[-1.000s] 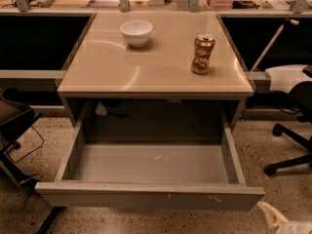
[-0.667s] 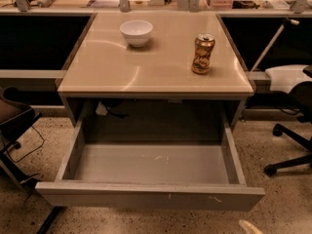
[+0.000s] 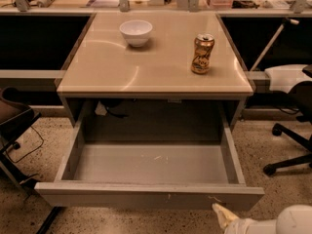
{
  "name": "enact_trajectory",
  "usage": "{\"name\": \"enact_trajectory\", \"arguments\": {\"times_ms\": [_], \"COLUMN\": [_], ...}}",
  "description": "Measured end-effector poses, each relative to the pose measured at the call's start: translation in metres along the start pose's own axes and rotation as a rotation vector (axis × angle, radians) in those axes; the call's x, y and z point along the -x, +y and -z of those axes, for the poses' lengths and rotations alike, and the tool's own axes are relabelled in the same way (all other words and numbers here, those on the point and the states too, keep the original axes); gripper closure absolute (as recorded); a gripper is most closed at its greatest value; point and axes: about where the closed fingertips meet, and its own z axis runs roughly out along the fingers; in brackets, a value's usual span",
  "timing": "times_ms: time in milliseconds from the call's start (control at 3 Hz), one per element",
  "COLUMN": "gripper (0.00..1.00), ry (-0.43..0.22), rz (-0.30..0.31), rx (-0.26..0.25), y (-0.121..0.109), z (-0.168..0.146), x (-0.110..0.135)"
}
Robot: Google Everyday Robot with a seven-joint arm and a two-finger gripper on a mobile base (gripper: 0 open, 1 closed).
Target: Close top drawer
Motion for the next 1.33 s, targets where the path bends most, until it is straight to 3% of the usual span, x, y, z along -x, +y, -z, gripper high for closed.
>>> {"name": "enact_trajectory", "arguments": {"times_ms": [333, 667, 1000, 1333], "gripper": [0.0, 0.0, 0.0, 0.0], "ry": [0.012, 0.014, 0.014, -0.031], "rz": [-0.001, -0.037, -0.037, -0.026], "rx": [-0.026, -0.014, -0.014, 0.007], "y": [-0.04, -0.063, -0.063, -0.081], "z": [-0.002, -0.005, -0.005, -0.025], "x": [0.014, 0.02, 0.021, 0.035]}}
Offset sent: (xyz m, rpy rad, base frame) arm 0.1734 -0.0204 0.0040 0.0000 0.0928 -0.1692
